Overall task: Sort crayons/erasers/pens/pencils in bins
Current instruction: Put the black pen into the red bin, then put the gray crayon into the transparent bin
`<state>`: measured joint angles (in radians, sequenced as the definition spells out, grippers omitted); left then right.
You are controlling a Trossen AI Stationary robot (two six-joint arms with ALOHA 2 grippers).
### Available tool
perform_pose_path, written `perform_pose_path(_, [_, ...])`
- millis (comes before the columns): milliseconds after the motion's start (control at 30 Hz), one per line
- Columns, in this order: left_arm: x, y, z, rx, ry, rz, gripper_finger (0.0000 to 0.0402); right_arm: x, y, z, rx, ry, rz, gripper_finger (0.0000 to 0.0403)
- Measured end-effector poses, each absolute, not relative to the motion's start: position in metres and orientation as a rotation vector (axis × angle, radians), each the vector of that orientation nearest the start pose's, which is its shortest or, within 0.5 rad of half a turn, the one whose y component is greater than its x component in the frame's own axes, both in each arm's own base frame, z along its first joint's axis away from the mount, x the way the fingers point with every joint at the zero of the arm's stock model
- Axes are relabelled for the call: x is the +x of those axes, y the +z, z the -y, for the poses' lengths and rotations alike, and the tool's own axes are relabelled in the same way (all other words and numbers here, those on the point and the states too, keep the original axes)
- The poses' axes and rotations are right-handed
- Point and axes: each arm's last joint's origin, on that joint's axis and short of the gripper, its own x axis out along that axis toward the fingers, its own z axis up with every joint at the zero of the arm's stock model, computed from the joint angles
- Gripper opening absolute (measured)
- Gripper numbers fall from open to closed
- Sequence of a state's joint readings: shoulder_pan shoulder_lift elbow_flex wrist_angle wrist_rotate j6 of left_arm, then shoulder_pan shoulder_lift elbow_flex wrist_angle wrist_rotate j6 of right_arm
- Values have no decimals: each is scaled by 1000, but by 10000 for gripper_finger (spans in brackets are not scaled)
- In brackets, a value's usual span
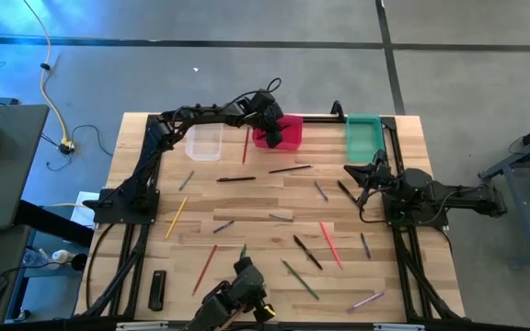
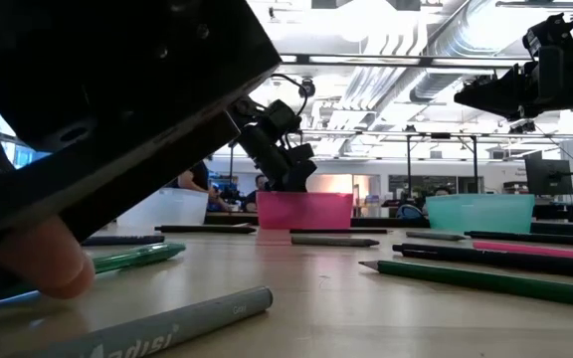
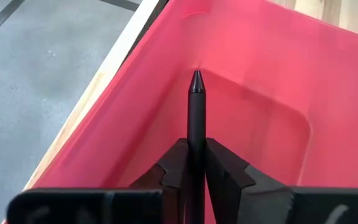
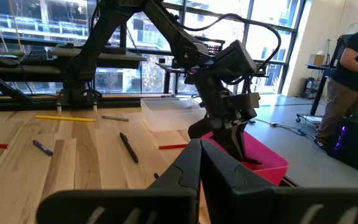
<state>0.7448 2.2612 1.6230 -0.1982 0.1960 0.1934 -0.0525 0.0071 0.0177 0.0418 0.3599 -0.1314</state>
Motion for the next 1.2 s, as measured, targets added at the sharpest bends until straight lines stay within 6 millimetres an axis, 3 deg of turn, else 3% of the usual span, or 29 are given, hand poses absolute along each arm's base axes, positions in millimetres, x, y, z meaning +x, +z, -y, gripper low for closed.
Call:
perform_pose_path(533, [361,140,-324,-208,439,-793,51,94,173,15,-122,-415,25,0])
perform_pose_path(667, [360,160,-319,-153,412,-779,40,94,173,15,-121,-415,25,0])
perform_pose_path(933, [359,218,-274,-28,191,-815,3,94,173,15,-121,-415,25,0])
perform_pose_path(1033, [362,215,-255,-28,95,-894,1,94,173,15,-121,-415,25,0])
perform_pose_path(1200, [373,193,-237,2,44,-1003,0,94,173,15,-121,-415,25,0])
